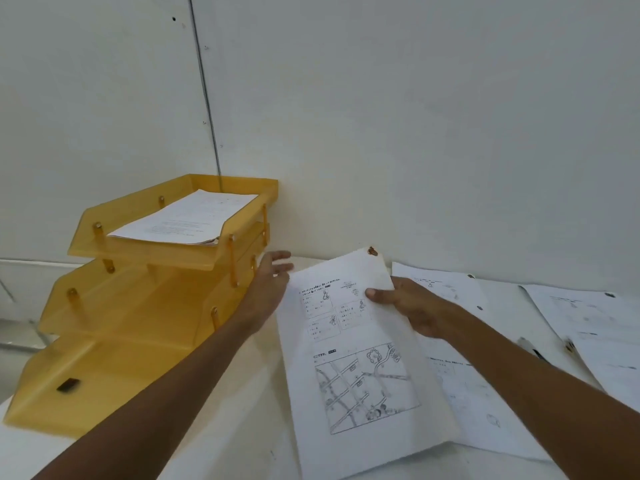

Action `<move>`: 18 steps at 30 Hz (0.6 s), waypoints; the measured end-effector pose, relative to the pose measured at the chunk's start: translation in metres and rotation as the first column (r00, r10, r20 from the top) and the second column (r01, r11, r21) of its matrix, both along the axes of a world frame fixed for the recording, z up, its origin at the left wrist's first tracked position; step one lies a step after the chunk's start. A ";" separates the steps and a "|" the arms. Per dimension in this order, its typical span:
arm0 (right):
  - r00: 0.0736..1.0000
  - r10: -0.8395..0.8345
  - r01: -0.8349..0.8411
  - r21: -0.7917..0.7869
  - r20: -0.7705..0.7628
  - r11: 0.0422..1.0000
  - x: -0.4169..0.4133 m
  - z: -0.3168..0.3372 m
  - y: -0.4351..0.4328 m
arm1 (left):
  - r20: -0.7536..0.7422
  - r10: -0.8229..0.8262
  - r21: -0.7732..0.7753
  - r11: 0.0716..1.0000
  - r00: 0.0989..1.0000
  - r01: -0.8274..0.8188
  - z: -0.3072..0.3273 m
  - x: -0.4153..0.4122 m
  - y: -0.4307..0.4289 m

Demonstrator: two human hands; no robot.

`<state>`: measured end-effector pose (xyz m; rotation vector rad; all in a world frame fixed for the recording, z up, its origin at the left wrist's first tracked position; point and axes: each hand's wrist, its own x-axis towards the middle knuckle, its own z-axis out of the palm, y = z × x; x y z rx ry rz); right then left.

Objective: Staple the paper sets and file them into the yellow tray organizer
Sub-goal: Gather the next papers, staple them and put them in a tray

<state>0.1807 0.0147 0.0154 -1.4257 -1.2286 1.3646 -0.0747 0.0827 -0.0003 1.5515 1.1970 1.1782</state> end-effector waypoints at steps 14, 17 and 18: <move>0.943 0.200 -0.179 -0.101 0.266 0.979 0.051 0.076 -0.012 | -0.248 -0.322 0.023 0.941 0.914 0.337 0.059 -0.021 0.026; 0.997 0.049 -0.046 -0.051 0.062 0.998 0.079 0.055 -0.018 | -0.109 -0.179 0.038 0.982 0.978 0.184 0.042 -0.025 0.033; 0.999 0.015 -0.017 -0.039 -0.040 0.999 0.083 0.048 -0.020 | -0.059 -0.138 0.030 0.990 0.989 0.140 0.037 -0.024 0.036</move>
